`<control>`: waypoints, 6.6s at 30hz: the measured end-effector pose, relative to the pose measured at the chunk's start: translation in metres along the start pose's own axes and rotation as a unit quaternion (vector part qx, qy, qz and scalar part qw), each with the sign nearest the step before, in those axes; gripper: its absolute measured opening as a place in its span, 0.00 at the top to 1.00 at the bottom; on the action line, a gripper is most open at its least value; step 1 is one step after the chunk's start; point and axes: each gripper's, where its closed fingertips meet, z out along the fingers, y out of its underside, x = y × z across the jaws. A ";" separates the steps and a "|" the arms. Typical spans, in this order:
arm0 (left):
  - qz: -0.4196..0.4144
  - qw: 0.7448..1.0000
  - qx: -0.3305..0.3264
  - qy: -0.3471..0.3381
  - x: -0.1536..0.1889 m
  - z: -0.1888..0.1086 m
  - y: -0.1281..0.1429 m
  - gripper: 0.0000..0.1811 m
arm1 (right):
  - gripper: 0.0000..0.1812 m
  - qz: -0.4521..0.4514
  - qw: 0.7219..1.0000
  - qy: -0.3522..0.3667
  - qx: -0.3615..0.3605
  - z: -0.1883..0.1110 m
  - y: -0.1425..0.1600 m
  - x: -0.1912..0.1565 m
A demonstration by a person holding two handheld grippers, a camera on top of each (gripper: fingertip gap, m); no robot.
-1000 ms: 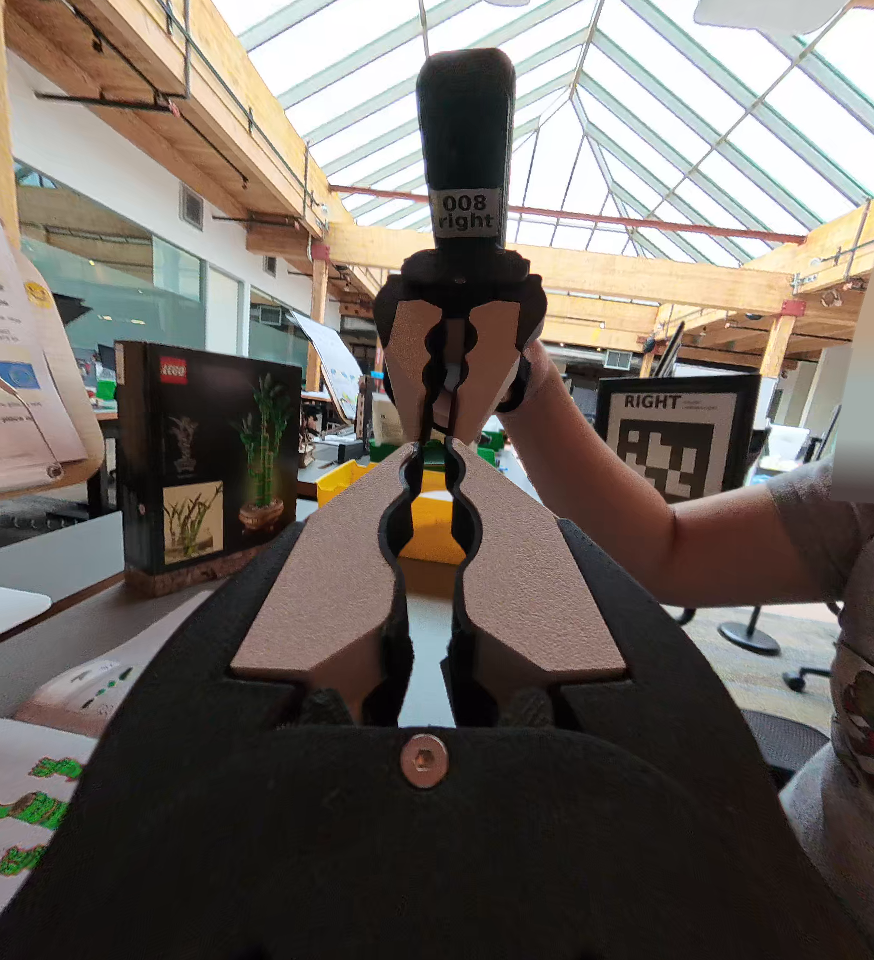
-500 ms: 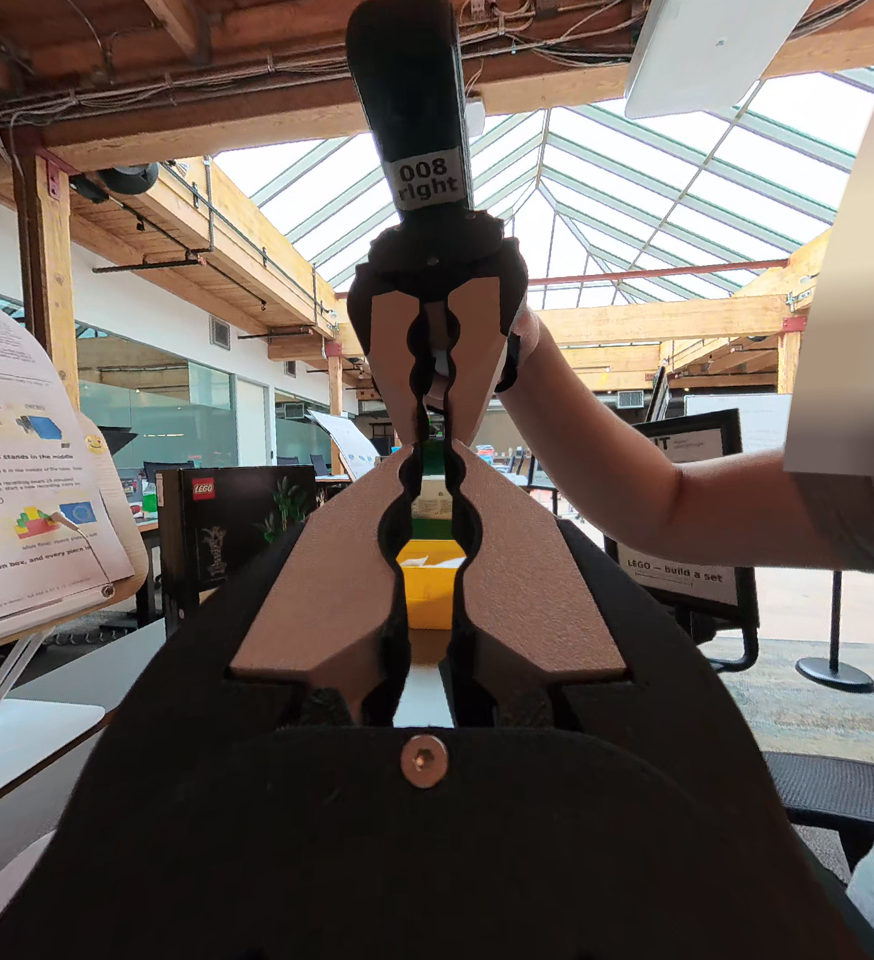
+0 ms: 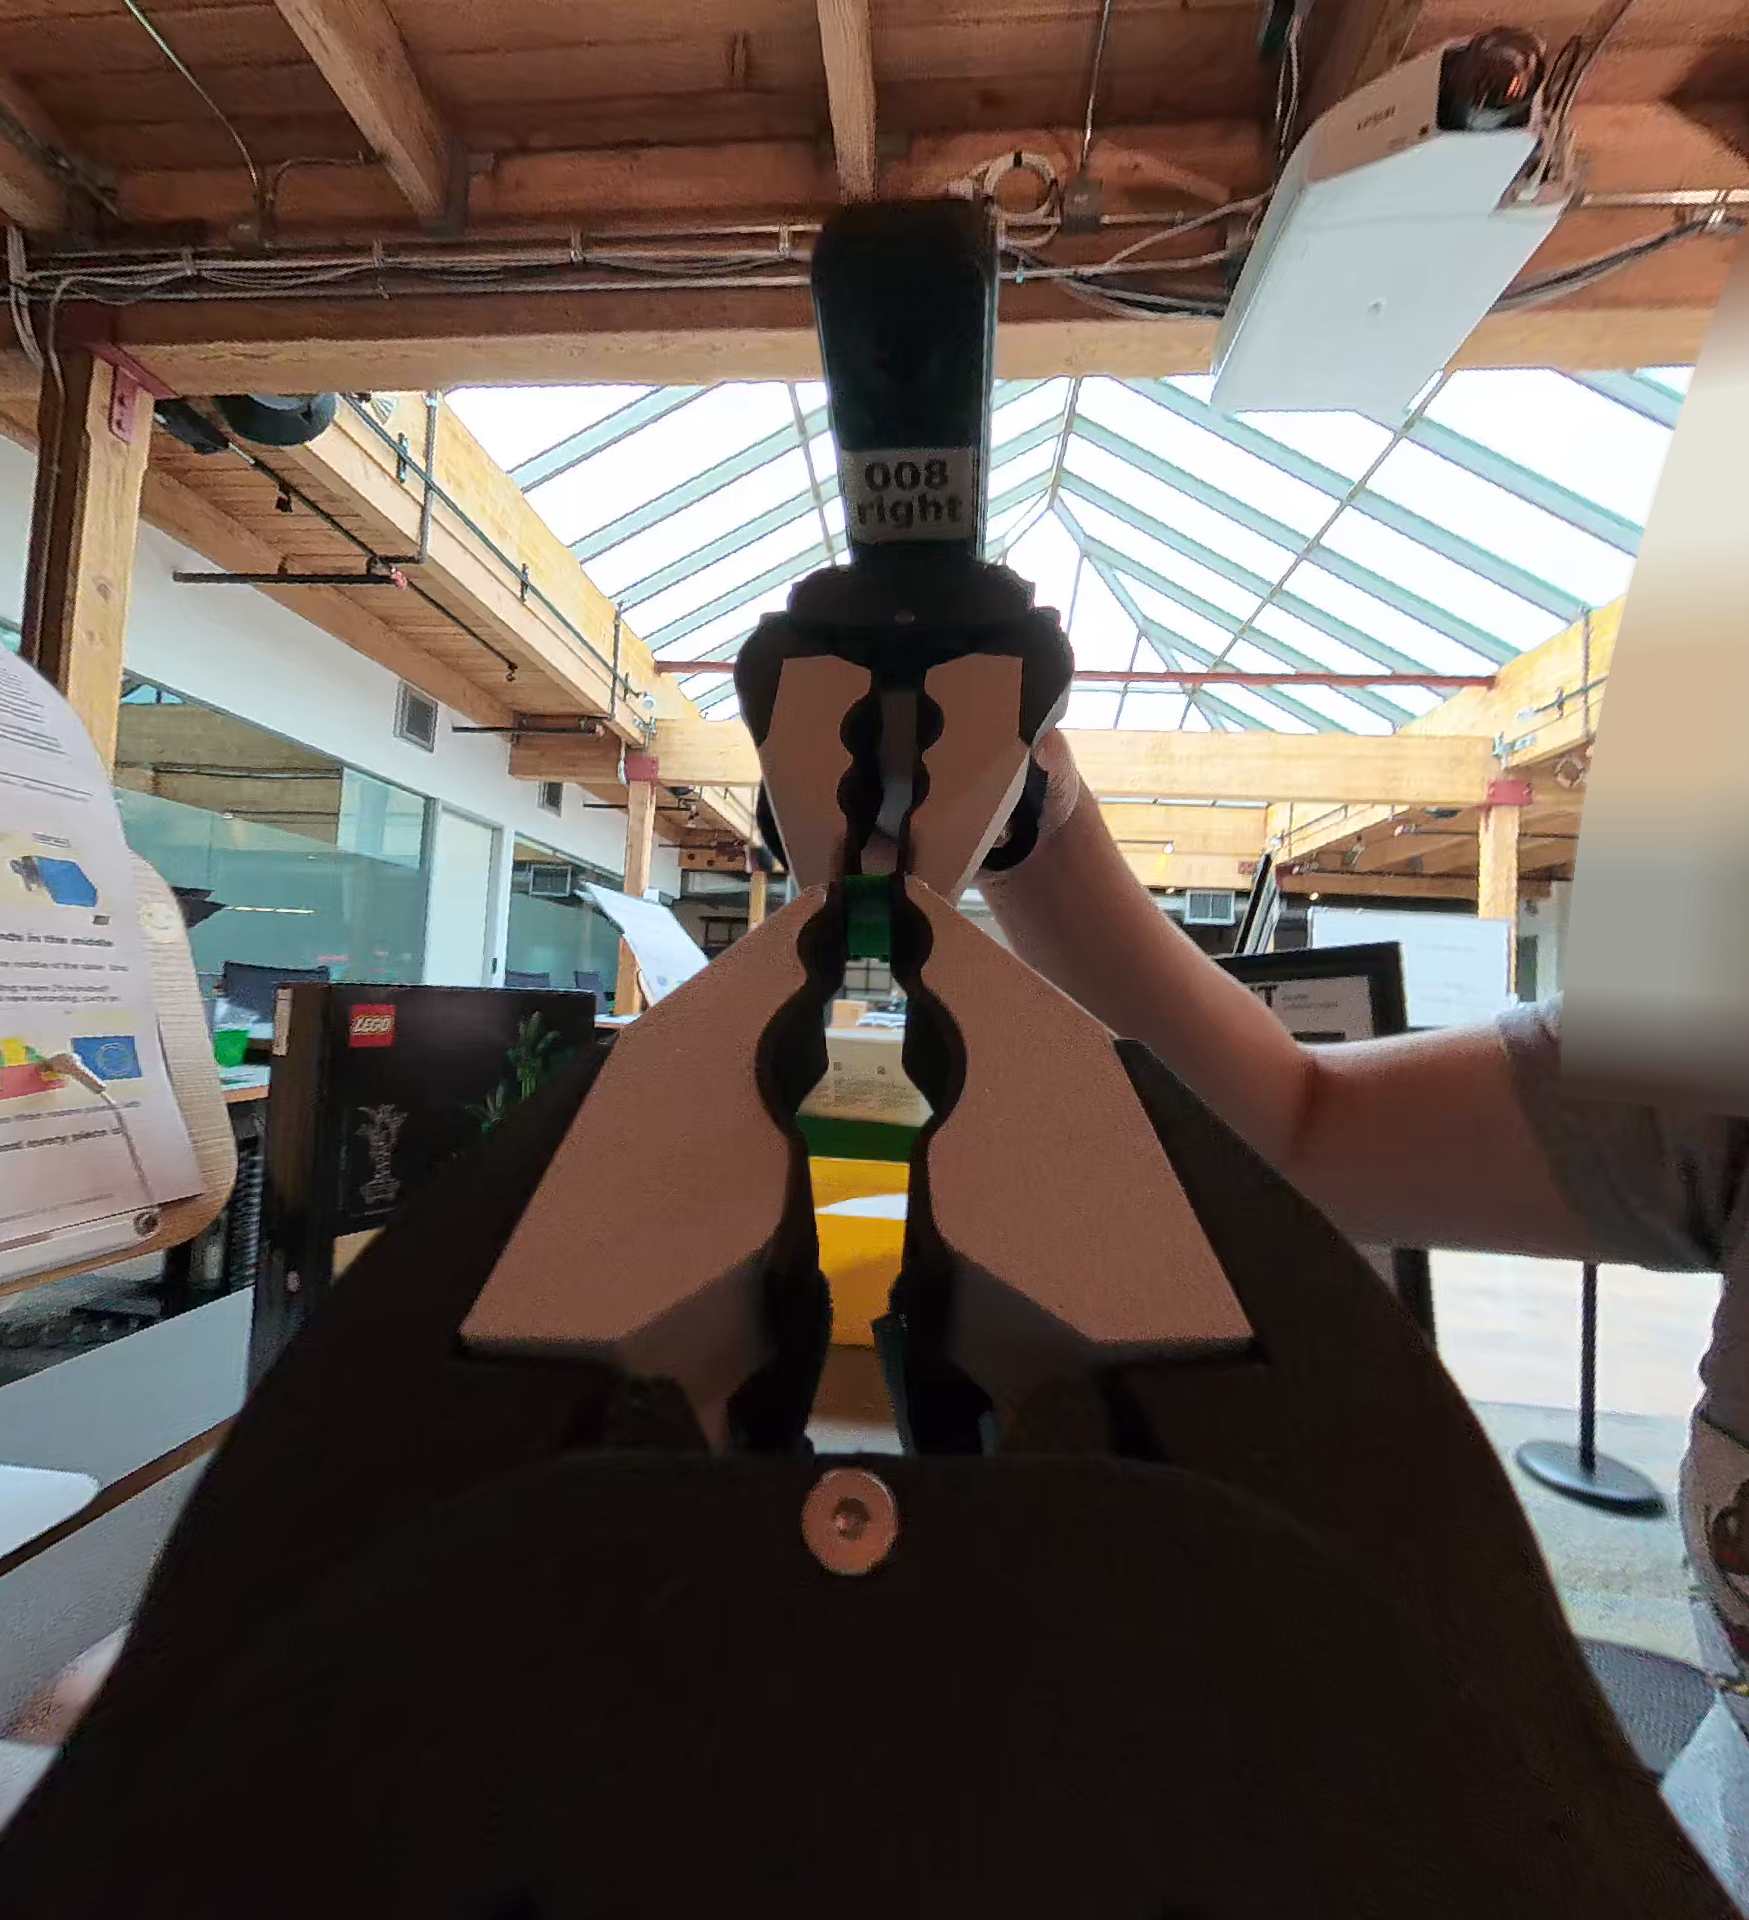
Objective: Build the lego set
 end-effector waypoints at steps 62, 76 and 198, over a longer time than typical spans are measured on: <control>-0.066 0.997 0.017 0.040 -0.005 -0.005 0.006 0.97 | 0.97 0.010 0.996 -0.033 -0.078 0.008 0.009 0.004; -0.060 0.997 0.037 0.040 -0.005 -0.009 -0.002 0.97 | 0.96 0.003 0.998 -0.025 -0.061 0.006 0.002 0.003; -0.100 0.968 -0.224 0.047 0.007 0.103 0.044 0.97 | 0.96 -0.395 0.763 0.489 0.151 -0.103 0.051 0.014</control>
